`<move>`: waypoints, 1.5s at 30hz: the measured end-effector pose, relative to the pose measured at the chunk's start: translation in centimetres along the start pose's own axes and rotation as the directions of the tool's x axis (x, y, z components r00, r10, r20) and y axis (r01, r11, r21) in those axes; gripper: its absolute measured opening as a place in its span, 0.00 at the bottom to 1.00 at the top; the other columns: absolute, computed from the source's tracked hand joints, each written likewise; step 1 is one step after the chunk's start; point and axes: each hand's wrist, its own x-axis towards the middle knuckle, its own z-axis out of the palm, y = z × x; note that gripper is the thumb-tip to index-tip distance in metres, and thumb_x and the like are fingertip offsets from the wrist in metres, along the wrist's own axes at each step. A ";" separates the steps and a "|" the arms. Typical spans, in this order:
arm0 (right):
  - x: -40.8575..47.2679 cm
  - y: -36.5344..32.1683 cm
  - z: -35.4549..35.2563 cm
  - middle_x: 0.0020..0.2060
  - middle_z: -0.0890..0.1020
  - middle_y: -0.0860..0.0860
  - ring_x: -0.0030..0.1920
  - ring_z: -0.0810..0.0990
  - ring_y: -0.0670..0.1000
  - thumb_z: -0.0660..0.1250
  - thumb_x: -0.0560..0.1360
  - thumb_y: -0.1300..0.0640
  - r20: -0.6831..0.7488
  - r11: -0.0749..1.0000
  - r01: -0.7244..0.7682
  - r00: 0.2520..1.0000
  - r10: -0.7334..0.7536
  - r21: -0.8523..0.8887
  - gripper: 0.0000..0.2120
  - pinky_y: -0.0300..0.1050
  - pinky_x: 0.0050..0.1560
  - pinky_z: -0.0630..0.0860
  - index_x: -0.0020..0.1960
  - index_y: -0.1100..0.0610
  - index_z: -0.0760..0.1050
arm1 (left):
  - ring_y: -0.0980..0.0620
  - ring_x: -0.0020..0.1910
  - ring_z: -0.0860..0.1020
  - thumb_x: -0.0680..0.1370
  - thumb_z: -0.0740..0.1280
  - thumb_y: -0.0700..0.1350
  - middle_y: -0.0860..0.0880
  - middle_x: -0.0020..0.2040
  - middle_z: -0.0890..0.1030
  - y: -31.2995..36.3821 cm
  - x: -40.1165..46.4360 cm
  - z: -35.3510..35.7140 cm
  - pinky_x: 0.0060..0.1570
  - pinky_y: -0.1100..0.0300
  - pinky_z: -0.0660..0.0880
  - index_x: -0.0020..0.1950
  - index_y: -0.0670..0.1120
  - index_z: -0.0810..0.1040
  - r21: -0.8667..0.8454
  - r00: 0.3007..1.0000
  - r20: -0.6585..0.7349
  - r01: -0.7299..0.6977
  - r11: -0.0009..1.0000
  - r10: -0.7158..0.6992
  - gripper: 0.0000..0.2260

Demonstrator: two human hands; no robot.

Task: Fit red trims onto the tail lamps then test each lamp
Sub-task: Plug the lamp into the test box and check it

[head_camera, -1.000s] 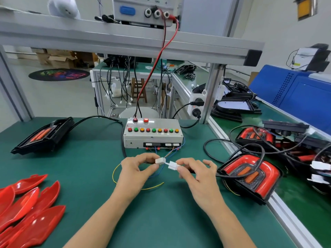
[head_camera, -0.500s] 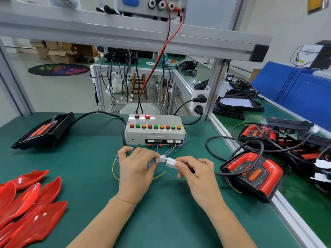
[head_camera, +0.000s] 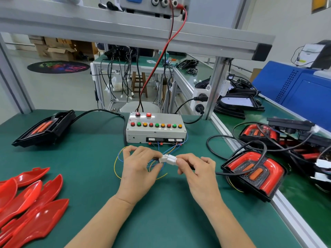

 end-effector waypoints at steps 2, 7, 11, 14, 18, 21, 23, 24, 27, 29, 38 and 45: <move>0.1 0.3 0.0 0.31 0.78 0.41 0.43 0.75 0.44 0.60 0.79 0.45 0.009 0.999 -0.004 1.000 0.004 -0.042 0.07 0.41 0.62 0.55 0.44 0.40 0.75 | 0.69 0.45 0.71 0.67 0.73 0.43 0.58 0.39 0.80 0.0 -0.2 -0.2 0.56 0.59 0.61 0.42 0.47 0.82 -0.073 0.999 0.032 0.034 0.997 -0.032 0.05; 0.0 0.4 -0.1 0.33 0.78 0.43 0.43 0.75 0.45 0.62 0.80 0.48 0.026 0.984 0.055 0.998 -0.052 -0.168 0.06 0.37 0.65 0.51 0.47 0.44 0.77 | 0.61 0.42 0.73 0.70 0.71 0.42 0.58 0.38 0.80 0.2 0.1 -0.4 0.56 0.58 0.60 0.42 0.47 0.82 -0.035 0.998 0.066 -0.014 0.999 0.016 0.03; 0.0 0.2 -0.1 0.35 0.79 0.42 0.43 0.75 0.45 0.62 0.80 0.48 0.021 0.982 0.079 0.997 -0.076 -0.172 0.06 0.36 0.64 0.50 0.48 0.45 0.78 | 0.67 0.50 0.71 0.68 0.74 0.41 0.59 0.42 0.82 0.2 -0.1 -0.4 0.57 0.58 0.61 0.50 0.46 0.81 -0.092 0.994 0.095 0.065 0.994 -0.056 0.11; 0.1 0.4 -0.3 0.35 0.78 0.42 0.44 0.75 0.44 0.63 0.80 0.49 0.028 0.985 0.064 0.998 -0.060 -0.163 0.06 0.38 0.65 0.51 0.48 0.45 0.78 | 0.73 0.54 0.67 0.66 0.74 0.40 0.61 0.44 0.81 -0.2 -0.1 -0.5 0.60 0.60 0.59 0.53 0.47 0.80 -0.130 0.984 0.162 0.093 0.987 -0.071 0.16; 0.2 0.3 -0.2 0.34 0.76 0.39 0.45 0.74 0.44 0.62 0.80 0.50 0.068 0.982 0.094 0.994 -0.084 -0.163 0.06 0.40 0.66 0.50 0.49 0.45 0.78 | 0.62 0.50 0.75 0.69 0.76 0.42 0.61 0.43 0.81 -0.6 0.0 -0.6 0.65 0.59 0.51 0.49 0.51 0.83 -0.002 0.969 0.232 0.087 0.996 -0.084 0.11; 0.1 0.1 -0.1 0.36 0.77 0.37 0.47 0.74 0.43 0.61 0.80 0.47 0.069 0.974 0.133 0.990 -0.122 -0.181 0.08 0.40 0.67 0.48 0.49 0.45 0.78 | 0.56 0.46 0.77 0.70 0.76 0.45 0.60 0.40 0.80 -0.6 0.1 -0.8 0.63 0.58 0.50 0.44 0.53 0.84 0.051 0.968 0.239 0.070 0.996 -0.081 0.05; 0.1 0.1 -0.2 0.39 0.78 0.37 0.48 0.74 0.42 0.61 0.78 0.43 0.095 0.971 0.153 0.986 -0.137 -0.186 0.09 0.40 0.68 0.46 0.50 0.44 0.79 | 0.56 0.43 0.76 0.70 0.74 0.47 0.60 0.37 0.79 -0.6 0.1 -0.8 0.63 0.56 0.52 0.42 0.53 0.84 0.081 0.970 0.236 0.033 0.996 -0.051 0.02; 0.1 0.1 -0.2 0.39 0.78 0.37 0.48 0.74 0.41 0.62 0.77 0.43 0.106 0.968 0.163 0.984 -0.145 -0.191 0.09 0.40 0.69 0.45 0.50 0.44 0.79 | 0.56 0.42 0.76 0.70 0.72 0.49 0.59 0.36 0.80 -0.6 0.1 -0.8 0.63 0.54 0.53 0.42 0.53 0.84 0.097 0.969 0.245 0.013 0.995 -0.037 0.02; 0.1 0.5 -0.4 0.39 0.78 0.37 0.48 0.74 0.40 0.65 0.77 0.45 0.099 0.961 0.169 0.984 -0.151 -0.217 0.07 0.40 0.68 0.45 0.50 0.45 0.79 | 0.57 0.45 0.75 0.70 0.66 0.57 0.59 0.38 0.81 -0.6 0.0 -0.9 0.64 0.54 0.54 0.44 0.51 0.84 0.078 0.947 0.322 -0.004 0.997 -0.021 0.12; 0.1 0.6 -0.4 0.40 0.79 0.39 0.48 0.74 0.40 0.65 0.78 0.46 0.088 0.958 0.163 0.985 -0.146 -0.238 0.06 0.40 0.68 0.46 0.51 0.45 0.80 | 0.56 0.45 0.76 0.72 0.62 0.58 0.59 0.39 0.81 -0.6 0.0 -0.9 0.63 0.56 0.52 0.45 0.50 0.83 0.084 0.938 0.346 -0.043 0.996 0.011 0.15; 0.3 0.7 0.6 0.37 0.77 0.38 0.46 0.73 0.43 0.63 0.77 0.45 0.081 0.943 0.186 0.982 -0.171 -0.275 0.10 0.38 0.67 0.46 0.50 0.48 0.80 | 0.51 0.42 0.78 0.73 0.67 0.48 0.58 0.36 0.79 -0.4 0.0 -0.5 0.60 0.54 0.56 0.41 0.48 0.82 0.168 0.937 0.347 -0.105 0.980 0.041 0.06; 0.0 1.3 1.0 0.39 0.79 0.43 0.48 0.75 0.48 0.62 0.78 0.47 0.208 0.907 0.220 0.966 -0.152 -0.360 0.10 0.41 0.67 0.44 0.52 0.48 0.80 | 0.56 0.51 0.73 0.77 0.59 0.59 0.57 0.43 0.80 -0.8 0.0 -0.4 0.65 0.57 0.50 0.46 0.52 0.80 0.383 0.826 0.549 -0.115 0.916 -0.126 0.14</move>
